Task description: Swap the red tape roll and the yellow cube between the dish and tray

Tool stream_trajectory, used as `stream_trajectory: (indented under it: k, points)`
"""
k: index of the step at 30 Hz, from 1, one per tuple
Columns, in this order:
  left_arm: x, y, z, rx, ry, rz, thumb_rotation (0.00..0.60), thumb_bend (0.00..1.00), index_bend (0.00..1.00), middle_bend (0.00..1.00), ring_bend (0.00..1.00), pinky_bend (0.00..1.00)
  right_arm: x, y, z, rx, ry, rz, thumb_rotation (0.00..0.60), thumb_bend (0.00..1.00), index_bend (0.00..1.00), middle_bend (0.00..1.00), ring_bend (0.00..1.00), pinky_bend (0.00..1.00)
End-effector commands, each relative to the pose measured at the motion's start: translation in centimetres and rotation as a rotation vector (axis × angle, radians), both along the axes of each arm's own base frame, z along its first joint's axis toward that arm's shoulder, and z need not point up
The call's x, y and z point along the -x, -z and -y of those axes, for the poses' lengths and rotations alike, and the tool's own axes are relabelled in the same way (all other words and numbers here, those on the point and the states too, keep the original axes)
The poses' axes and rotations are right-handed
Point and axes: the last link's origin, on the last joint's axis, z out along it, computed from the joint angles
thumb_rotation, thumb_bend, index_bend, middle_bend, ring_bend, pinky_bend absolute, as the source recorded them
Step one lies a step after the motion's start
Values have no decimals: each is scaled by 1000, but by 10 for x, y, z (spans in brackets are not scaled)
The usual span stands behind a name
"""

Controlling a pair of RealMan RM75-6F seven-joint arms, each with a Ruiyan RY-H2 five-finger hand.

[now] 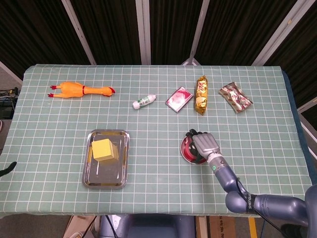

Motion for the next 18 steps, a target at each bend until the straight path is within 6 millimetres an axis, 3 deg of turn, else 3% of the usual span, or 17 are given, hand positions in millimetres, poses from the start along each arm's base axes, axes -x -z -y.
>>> stream_trajectory:
  k: [1,4,13,18]
  points:
    - [0,0,0,-1,-1,0,600,101,103,0,0,38,1,-1,2,8,-6,-7,600,200,250,174,313,399]
    - [0,0,0,-1,-2,2,600,101,105,0,0,39,0,-1,3,27,-18,-7,600,242,276,204,364,490]
    - [0,1,0,2,-8,5,600,101,108,0,0,45,-3,-3,3,43,-52,18,600,292,320,244,426,522]
    - [0,1,-1,-1,-10,2,600,102,109,0,0,45,-24,-10,8,61,-101,42,600,294,320,244,426,522]
